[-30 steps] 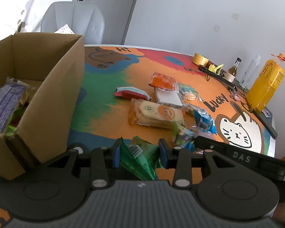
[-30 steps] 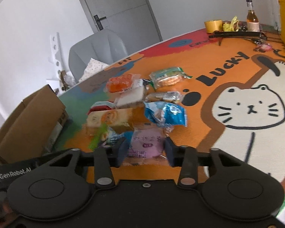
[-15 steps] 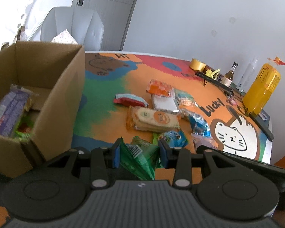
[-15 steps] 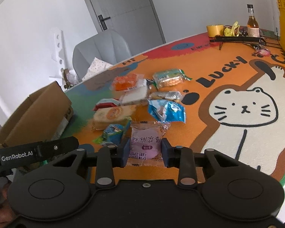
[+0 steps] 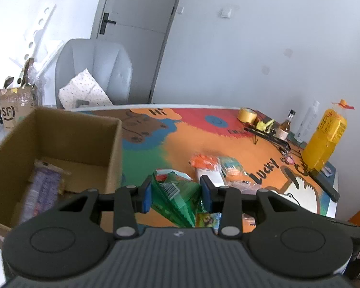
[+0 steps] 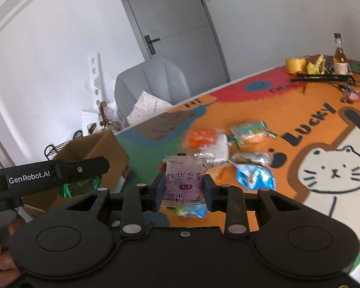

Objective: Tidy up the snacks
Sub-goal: 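Lower both held snacks into the cardboard box and open both tools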

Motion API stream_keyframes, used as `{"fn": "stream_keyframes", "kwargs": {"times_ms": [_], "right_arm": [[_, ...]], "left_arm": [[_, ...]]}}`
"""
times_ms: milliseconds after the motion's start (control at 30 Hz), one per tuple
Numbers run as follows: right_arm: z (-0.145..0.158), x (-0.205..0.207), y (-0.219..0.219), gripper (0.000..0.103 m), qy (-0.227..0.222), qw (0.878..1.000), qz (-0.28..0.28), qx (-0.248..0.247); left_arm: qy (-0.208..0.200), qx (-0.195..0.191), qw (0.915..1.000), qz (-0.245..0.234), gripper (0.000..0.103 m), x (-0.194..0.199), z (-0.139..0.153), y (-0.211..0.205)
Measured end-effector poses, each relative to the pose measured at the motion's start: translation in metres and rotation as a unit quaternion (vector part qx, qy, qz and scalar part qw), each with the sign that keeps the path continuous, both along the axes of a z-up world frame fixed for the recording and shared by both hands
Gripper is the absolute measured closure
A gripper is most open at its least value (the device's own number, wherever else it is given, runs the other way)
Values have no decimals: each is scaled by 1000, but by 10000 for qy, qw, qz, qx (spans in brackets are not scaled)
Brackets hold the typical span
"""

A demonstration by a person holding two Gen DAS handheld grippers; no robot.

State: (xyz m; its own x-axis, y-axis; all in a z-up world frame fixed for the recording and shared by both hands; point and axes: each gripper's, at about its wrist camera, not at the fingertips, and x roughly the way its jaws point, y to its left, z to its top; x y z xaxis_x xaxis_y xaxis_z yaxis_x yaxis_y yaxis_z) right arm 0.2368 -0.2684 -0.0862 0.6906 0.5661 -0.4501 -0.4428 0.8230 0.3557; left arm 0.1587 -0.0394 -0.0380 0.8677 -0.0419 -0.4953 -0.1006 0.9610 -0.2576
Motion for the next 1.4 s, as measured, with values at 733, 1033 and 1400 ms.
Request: {"fn": "stream_keyframes", "kwargs": {"times_ms": [733, 1033, 1400], "right_arm": [[45, -2, 83, 71, -462, 9966, 676, 65], [56, -1, 121, 71, -529, 9937, 992, -15], [57, 1, 156, 61, -123, 9895, 1433, -163]], "left_arm": [[-259, -44, 9970, 728, 64, -23, 26, 86], [-269, -162, 9953, 916, 64, -25, 26, 115], [-214, -351, 9936, 1049, 64, -27, 18, 139]]}}
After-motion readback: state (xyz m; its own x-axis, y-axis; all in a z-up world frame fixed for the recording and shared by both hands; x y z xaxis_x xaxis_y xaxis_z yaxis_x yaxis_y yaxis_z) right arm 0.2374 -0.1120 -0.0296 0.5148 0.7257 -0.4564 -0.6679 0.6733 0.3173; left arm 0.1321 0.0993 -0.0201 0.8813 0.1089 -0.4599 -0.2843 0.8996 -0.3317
